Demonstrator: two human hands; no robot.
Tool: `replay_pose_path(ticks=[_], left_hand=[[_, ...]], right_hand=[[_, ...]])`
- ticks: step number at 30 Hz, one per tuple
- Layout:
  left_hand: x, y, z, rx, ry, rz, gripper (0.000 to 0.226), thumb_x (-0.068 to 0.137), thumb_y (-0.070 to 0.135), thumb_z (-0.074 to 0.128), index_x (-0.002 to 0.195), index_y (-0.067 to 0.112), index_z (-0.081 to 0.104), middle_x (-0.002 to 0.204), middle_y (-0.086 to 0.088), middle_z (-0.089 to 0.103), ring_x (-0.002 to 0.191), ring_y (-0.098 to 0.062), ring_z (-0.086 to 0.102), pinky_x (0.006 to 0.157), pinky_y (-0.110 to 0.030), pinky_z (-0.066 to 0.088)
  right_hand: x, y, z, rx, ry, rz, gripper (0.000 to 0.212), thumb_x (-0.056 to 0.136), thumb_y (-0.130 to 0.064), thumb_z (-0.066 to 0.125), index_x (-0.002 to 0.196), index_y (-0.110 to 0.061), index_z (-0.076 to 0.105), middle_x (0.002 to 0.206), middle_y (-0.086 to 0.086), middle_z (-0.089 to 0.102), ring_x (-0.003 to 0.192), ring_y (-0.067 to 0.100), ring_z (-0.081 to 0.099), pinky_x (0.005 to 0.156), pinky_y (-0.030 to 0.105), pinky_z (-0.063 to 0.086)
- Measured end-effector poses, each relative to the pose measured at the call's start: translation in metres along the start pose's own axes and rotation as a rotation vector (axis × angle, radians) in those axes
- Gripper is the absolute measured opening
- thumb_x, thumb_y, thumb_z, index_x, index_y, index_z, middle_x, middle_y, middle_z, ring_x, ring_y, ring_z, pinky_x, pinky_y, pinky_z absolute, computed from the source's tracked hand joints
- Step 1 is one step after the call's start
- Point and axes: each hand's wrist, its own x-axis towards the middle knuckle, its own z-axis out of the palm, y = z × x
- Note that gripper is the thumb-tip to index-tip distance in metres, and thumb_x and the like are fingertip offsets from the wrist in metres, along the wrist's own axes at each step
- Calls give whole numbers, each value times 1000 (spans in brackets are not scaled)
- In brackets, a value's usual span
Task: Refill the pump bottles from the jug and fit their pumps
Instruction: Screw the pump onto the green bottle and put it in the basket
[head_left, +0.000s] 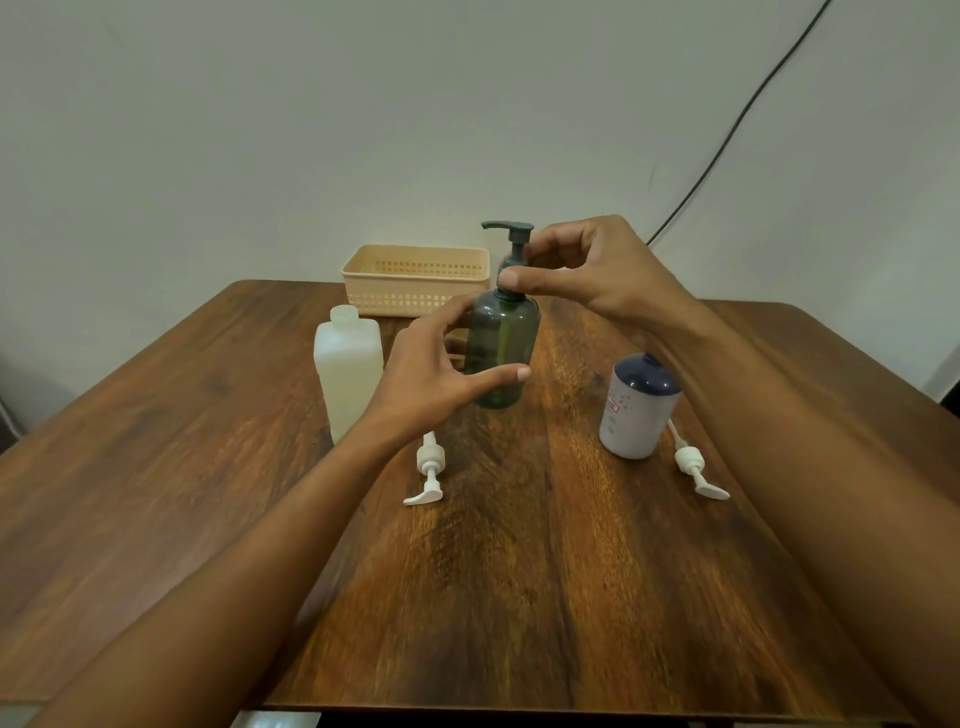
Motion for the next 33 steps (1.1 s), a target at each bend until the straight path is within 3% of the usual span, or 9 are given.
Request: replay_pose_path(ticks=[5,8,12,15,18,22,26,29,33], left_hand=[[0,2,1,14,2,-11,88,75,50,87,150,23,50,141,3,63,124,-16,63,100,-40,59],[0,3,1,14,12,-5,88,74,52,86,150,25,51,141,4,62,125,-15,62,101,-35,58],[1,2,1,4,-12,-9,85,75,49,87,148,22,52,139,3,64,123,-15,63,100,-43,59],[2,3,2,-1,-14,-7,85,75,51,87,148,22,52,139,3,64,123,-15,63,100,-44,59],[2,3,2,-9,-12,9,84,75,50,87,147,23,53,137,5,65,122,-13,64,99,-41,59],[3,4,2,12,-9,23,85,75,53,86,148,24,52,138,5,64,123,-12,64,99,-34,59],[2,6,4,-12,-8,33,85,75,51,86,148,23,52,137,6,65,122,-9,63,98,-26,57],[4,5,3,-23,-19,31,84,76,49,86,148,23,52,136,6,66,121,-10,64,98,-27,57],[7,2,4,-8,-15,38,84,76,51,86,147,24,52,137,6,65,120,-10,64,96,-23,56]], right_hand=[[-2,-2,9,-16,89,-1,29,76,-36,94,90,-22,73,105,16,79,96,23,76,90,38,62],[-4,1,7,0,-31,76,39,78,-44,88,105,-22,71,109,2,77,98,9,75,89,30,62],[-3,3,-2,201,-157,117,42,100,-33,72,139,-16,69,135,-1,74,129,11,69,98,33,61],[-2,6,-6,225,-194,107,33,105,-20,68,136,-10,73,131,-1,77,129,16,70,98,32,59],[0,6,-2,192,-119,89,31,99,-15,76,127,-2,75,117,1,81,117,15,75,95,28,59],[-2,-1,10,97,26,77,63,84,-23,90,125,15,62,123,25,75,118,35,73,106,50,59],[-2,-3,14,71,-47,102,66,90,-39,85,138,-2,59,133,13,72,126,29,69,111,53,55],[-4,-2,3,285,-149,122,48,101,-34,68,144,-13,63,143,5,68,139,21,61,111,46,55],[-1,1,-5,231,-142,38,25,100,-17,73,124,-9,77,138,9,73,132,23,67,100,32,59]])
